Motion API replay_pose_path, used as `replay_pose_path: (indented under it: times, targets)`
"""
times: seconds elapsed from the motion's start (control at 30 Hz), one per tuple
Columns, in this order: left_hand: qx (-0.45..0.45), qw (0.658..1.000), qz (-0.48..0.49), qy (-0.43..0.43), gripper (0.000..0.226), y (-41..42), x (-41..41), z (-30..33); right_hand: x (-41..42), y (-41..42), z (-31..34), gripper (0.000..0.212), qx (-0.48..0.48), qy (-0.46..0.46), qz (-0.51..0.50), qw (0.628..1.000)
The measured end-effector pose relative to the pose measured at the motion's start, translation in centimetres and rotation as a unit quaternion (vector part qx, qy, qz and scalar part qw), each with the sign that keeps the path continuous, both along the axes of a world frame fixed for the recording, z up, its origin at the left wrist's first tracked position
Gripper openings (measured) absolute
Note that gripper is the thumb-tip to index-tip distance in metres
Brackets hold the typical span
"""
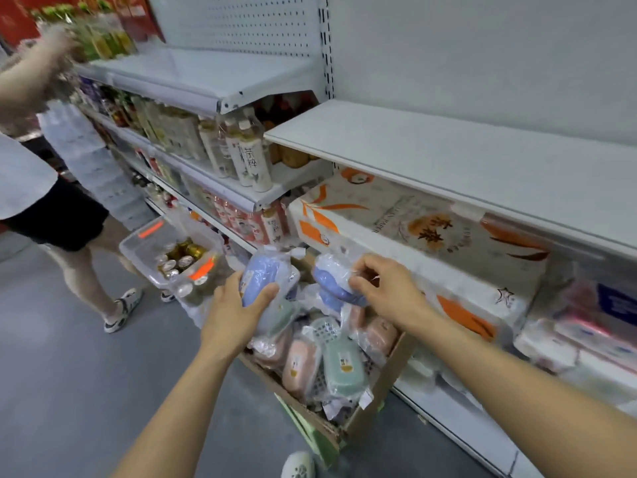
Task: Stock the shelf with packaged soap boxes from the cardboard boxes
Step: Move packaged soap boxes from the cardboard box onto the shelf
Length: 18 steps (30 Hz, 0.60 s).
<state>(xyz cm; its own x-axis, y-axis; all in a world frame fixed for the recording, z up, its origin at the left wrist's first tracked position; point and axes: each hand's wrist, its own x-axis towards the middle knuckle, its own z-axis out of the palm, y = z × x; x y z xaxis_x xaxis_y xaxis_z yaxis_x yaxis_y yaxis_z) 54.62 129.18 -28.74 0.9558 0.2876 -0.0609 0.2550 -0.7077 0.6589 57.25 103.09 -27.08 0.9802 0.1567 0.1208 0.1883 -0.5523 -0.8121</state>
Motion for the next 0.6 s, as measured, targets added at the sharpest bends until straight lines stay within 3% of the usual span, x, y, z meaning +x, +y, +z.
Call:
replay_pose_path:
  times: [0.1,0.17,0.3,0.47,0.6]
  targets:
    - [-0.002,0.999,-0.010,0.030,0.083,0.3,1.7,-1.4,0.8,1.4,-1.5,0.010,-0.046,0.028,0.013,0.998]
    - [-0.001,0.996,-0.049,0.077,0.080,6.5,13.3,-6.8,10.6,8.0,-7.7,0.010,-0.054,0.059,-0.015,0.997]
    - [0.006,0.990,-0.075,0.122,0.076,7.0,15.7,-10.0,12.1,9.5,-10.6,0.006,-0.131,0.086,0.011,0.988]
    - [0.059,0.971,-0.115,0.199,0.084,10.4,23.9,-18.7,18.2,14.4,-17.0,0.012,-0.204,0.128,0.046,0.970]
    - [0.104,0.950,-0.158,0.247,0.065,10.6,25.7,-23.2,20.4,16.4,-20.9,0.010,-0.217,0.183,0.064,0.957]
